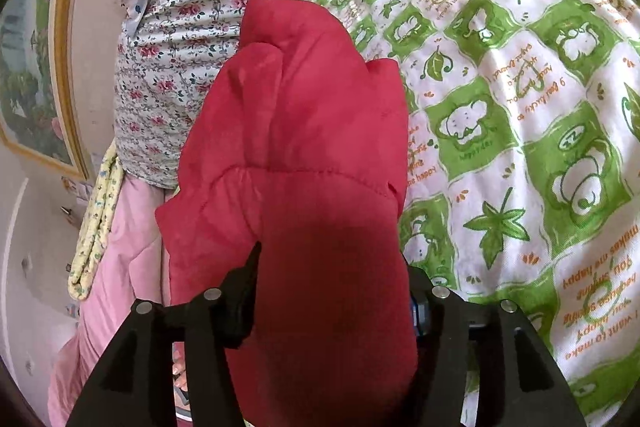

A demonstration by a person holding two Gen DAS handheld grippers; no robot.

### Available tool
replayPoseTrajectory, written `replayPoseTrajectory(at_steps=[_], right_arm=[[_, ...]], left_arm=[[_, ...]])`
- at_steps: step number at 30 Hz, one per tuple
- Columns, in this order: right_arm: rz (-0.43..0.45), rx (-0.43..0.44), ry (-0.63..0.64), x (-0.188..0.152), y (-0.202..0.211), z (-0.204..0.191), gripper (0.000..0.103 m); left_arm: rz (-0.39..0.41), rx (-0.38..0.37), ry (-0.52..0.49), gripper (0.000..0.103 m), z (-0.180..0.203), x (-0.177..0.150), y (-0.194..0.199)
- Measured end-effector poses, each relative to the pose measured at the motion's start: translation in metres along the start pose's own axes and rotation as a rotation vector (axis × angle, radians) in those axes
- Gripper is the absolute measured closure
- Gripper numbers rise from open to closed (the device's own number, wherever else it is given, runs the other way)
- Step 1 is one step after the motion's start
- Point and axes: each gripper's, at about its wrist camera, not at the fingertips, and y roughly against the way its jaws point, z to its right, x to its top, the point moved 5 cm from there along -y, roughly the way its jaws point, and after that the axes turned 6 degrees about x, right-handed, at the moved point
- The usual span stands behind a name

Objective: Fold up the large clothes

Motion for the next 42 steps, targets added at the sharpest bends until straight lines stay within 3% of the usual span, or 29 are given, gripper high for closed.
replayPoseTrajectory(at_steps=[10,17,21,27,29,30,37,42], right_arm=[[-0.002,-0.001,0.000,0.002,-0.001,0.000,0.039],[0.006,-0.063,0.028,0.003,0.003,-0.004,0.026],[0.023,-0.113,0.052,0.003,0.008,-0.012,0.022],[0.093,-0.202,0.122,0.001,0.029,-0.030,0.022],[0.126,-0.238,0.143,0.000,0.040,-0.034,0.022],[0.145,-0.255,0.155,0.000,0.046,-0.036,0.022],[0.238,-0.363,0.285,-0.011,0.071,-0.064,0.022],[0.210,-0.396,0.457,-0.028,0.052,-0.107,0.022]], left_arm=[[-0.002,0.034,0.012,0.039,0.001,-0.001,0.004],[0.045,0.091,-0.015,0.037,0.012,0.000,0.034],[0.099,0.157,-0.049,0.037,0.019,0.000,0.059],[0.148,0.380,-0.135,0.035,0.031,-0.002,0.087],[0.149,0.450,-0.160,0.027,0.037,-0.006,0.090],[0.148,0.468,-0.164,0.023,0.039,-0.008,0.089],[0.103,0.568,-0.271,0.023,0.070,-0.022,0.072],[0.090,0.561,-0.386,0.023,0.109,-0.036,0.054]])
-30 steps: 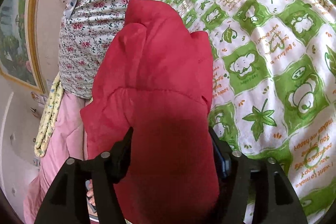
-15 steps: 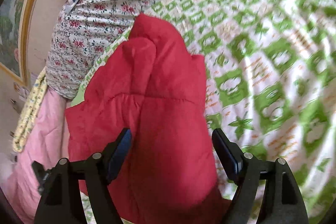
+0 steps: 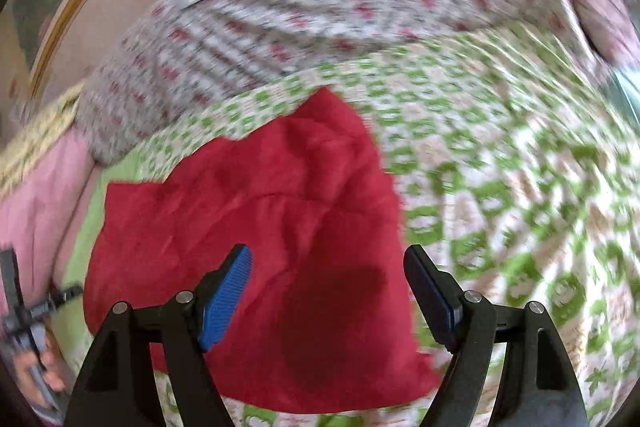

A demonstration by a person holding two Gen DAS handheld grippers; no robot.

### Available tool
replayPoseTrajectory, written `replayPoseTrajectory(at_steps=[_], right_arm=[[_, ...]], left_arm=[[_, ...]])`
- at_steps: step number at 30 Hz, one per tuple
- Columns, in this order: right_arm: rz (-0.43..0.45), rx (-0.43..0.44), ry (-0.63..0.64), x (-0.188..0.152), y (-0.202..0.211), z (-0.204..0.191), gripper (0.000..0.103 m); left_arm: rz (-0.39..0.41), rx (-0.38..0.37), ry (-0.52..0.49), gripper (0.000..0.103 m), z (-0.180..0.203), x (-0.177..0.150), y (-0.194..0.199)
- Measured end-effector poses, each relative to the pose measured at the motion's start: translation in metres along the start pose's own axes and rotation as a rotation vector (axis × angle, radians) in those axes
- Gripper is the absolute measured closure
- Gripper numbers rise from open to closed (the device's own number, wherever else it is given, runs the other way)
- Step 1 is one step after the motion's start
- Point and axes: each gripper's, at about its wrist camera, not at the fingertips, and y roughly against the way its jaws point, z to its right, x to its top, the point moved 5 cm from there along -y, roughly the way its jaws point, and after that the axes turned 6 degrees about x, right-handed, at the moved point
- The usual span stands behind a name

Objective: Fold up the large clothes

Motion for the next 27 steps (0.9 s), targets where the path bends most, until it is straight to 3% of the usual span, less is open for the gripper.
replayPoseTrajectory(at_steps=[5,8,11,18,27], right_arm=[[-0.094,0.067,0.154,-0.006,-0.028,-0.061,0.024],[-0.133,0.049,0.231,-0.011,-0.042,-0.084,0.024],[-0.169,0.038,0.284,-0.011,-0.062,-0.096,0.024],[-0.224,-0.022,0.216,0.012,-0.104,-0.071,0.024],[-0.200,-0.077,0.090,0.049,-0.132,-0.036,0.026]], left_arm=[[-0.006,-0.090,-0.053,0.023,0.045,0.006,-0.005],[-0.008,-0.155,-0.067,0.023,0.062,0.008,-0.011],[0.013,-0.148,-0.082,0.023,0.069,0.014,-0.019],[-0.048,-0.124,-0.045,0.023,0.058,0.052,-0.067],[-0.113,-0.037,0.104,0.023,0.032,0.095,-0.122]])
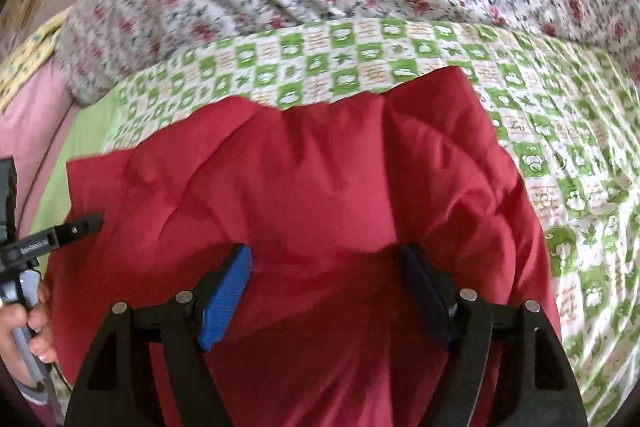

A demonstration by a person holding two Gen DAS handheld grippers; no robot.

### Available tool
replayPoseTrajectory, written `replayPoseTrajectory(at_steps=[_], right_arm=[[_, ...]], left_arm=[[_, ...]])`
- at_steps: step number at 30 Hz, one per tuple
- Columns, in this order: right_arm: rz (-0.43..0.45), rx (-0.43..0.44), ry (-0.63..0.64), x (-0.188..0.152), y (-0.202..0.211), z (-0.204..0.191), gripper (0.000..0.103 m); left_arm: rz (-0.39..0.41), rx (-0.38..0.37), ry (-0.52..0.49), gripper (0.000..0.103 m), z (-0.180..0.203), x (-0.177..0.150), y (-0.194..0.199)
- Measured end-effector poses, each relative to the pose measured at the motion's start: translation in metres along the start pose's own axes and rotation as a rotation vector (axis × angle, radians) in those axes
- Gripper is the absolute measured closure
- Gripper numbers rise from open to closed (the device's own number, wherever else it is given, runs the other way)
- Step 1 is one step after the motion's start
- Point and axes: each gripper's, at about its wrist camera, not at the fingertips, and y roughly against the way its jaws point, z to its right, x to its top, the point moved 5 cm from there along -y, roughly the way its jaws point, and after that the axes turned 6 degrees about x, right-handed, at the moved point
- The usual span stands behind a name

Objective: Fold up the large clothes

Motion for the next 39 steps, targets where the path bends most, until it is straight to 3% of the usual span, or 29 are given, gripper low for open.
replayPoseTrajectory(at_steps=[8,13,15,20,23,27,30,33,39], right_arm=[[0.007,0.064,-0.157,0.010,-0.017,0.030,0.026],[0.018,0.092,-0.224,0.012,-0.020,0.042,0.026],[0.021,0.089,-0.221,0.011,-0.019,0.043,0.026],[0.026,0.080,-0.213,0.012,-0.019,0.043,0.026],[0.029,0.080,-0.214,0.012,-0.018,0.042,0.026],[0.062,0.073,-0.221,0.009,-0.001,0.038,0.029],[0.106,0.037,-0.171,0.002,0.032,0.025,0.028],[0.145,0.055,-0.092,-0.018,0.069,0.000,0.026],[0.108,0.059,0.093,-0.079,0.096,-0.054,0.026]], left_arm=[[-0.022,-0.006,0.107,0.021,-0.022,0.017,-0.030],[-0.006,-0.003,0.080,0.022,-0.021,0.016,-0.013],[0.024,-0.015,0.056,0.022,-0.019,0.007,0.010],[0.095,-0.126,-0.030,0.022,-0.003,-0.036,0.076],[0.096,-0.181,-0.084,0.022,0.011,-0.073,0.101],[0.059,-0.205,-0.112,0.022,0.021,-0.102,0.108],[0.052,-0.207,-0.117,0.022,0.023,-0.110,0.111],[0.051,-0.195,-0.128,0.022,0.025,-0.116,0.108],[0.053,-0.112,-0.180,0.022,0.031,-0.128,0.094]])
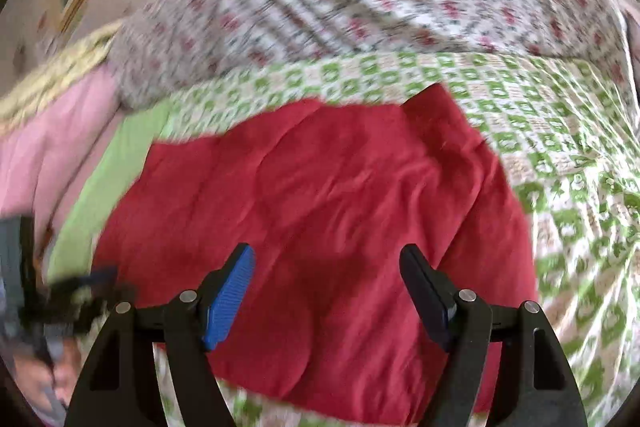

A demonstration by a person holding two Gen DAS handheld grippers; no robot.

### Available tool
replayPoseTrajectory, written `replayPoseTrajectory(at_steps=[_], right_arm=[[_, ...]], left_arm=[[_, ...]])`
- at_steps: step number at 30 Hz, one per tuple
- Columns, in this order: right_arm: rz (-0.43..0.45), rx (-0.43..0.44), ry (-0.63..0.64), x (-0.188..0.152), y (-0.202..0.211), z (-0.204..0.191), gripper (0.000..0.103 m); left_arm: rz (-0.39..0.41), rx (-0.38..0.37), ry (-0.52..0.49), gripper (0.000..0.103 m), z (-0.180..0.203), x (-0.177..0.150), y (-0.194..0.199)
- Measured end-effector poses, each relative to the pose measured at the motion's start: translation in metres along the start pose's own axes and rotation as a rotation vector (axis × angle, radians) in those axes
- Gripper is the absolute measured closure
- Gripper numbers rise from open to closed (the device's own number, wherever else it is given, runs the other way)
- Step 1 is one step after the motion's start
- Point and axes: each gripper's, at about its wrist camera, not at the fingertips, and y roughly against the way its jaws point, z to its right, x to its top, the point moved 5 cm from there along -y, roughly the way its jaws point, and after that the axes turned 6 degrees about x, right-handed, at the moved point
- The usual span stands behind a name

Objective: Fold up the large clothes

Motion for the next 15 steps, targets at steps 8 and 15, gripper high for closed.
replayPoseTrajectory(at_steps=[8,15], right_arm=[[-0.090,-0.093,-0.006,-0.047,-0.027,0.014,0.026],[-0.069,-0.117,-0.023,-0.055,-0.024,0.014,0.025]], left_arm=[[-0.007,0.006,-0.057,0.016,0.000,-0.009,-0.017],[-0.022,0.008,-0.073,0.000,0.011,-0.013,-0.012]])
